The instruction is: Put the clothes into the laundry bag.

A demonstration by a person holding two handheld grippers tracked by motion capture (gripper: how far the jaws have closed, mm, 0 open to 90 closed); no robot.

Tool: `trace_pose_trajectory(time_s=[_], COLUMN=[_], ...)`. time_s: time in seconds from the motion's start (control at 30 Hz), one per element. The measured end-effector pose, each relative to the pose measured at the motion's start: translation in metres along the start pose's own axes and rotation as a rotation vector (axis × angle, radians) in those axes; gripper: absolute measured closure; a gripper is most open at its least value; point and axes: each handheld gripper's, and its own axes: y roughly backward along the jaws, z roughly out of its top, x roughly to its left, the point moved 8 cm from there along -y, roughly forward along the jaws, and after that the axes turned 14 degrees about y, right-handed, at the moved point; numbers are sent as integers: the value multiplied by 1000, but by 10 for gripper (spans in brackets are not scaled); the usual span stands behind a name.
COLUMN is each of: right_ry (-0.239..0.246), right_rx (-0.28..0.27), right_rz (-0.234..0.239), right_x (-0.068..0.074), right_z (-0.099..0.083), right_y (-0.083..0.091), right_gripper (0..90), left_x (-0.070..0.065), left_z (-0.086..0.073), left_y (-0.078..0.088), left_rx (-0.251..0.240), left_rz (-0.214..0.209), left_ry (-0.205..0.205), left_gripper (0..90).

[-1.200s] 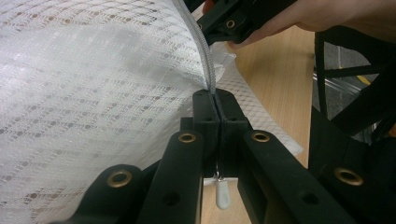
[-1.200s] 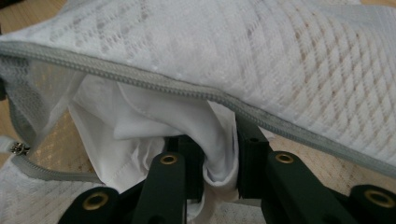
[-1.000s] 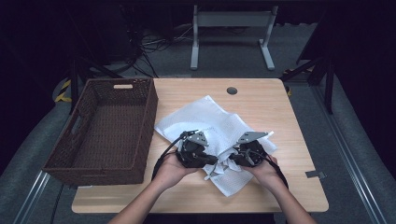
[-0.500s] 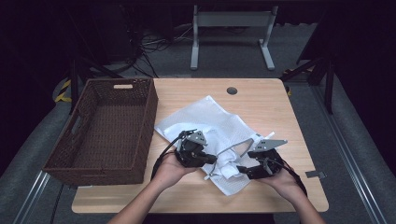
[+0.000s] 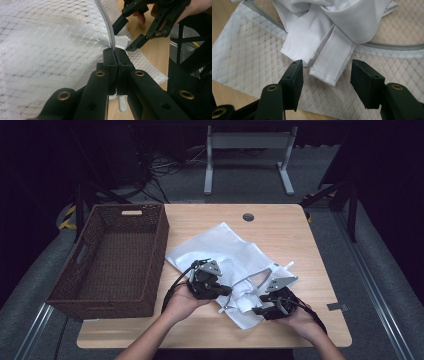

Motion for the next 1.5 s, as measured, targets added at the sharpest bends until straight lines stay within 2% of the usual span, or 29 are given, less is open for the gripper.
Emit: trace_pose_trajectory(time_s=[0.2, 0.33, 0.37, 0.4, 0.6, 0.67, 0.7, 0.8, 0.83, 0.9, 0.97, 1.03, 1.17, 1.33, 1.4, 1.5], right_ry=[34, 46, 49, 49, 57, 41, 52, 49, 62, 78, 97, 107, 101, 57, 61, 49], right_rx=[29, 34, 36, 37, 35, 31, 24, 29, 37, 40, 47, 55, 49, -35, -38, -72], right_rz=[-14, -21, -22, -26, -23, -38, -45, -46, -63, -79, -86, -100, -96, -104, -93, -99], right_x=[0, -1, -1, -1, -1, -1, 0, 1, 0, 1, 2, 2, 0, -6, -8, -12], right_z=[-2, -2, -2, -1, 2, 3, 4, 4, 4, 5, 5, 6, 7, 19, 23, 34], right_y=[-2, -2, -2, -3, -5, -3, -3, -6, -9, -9, -9, -8, -5, 5, 5, 4], right_gripper=[695, 765, 854, 864, 851, 630, 531, 539, 556, 724, 831, 859, 868, 869, 868, 868], left_x=[0, 0, 0, 0, 1, 1, 1, 1, 1, 1, 1, 1, 1, 1, 1, 1], left_z=[0, 0, 0, 0, -1, -1, -1, -1, -1, -1, -1, -1, -1, -1, -2, -1], left_y=[0, 0, 0, 0, 1, 1, 1, 0, 0, 0, 1, 0, 1, 1, 1, 1], left_rx=[5, 2, 2, 3, 1, 5, 4, 8, 8, 5, 7, 3, 8, 5, 10, 3], left_rz=[-1, 0, -1, -1, 4, 5, 4, 4, 5, 7, 8, 4, 5, 8, 8, 8], left_ry=[-4, -2, -3, -4, -1, 3, 2, 0, -1, -4, 0, 0, -6, -3, -8, -8], left_gripper=[890, 890, 890, 890, 890, 890, 890, 890, 890, 890, 890, 890, 890, 890, 890, 890])
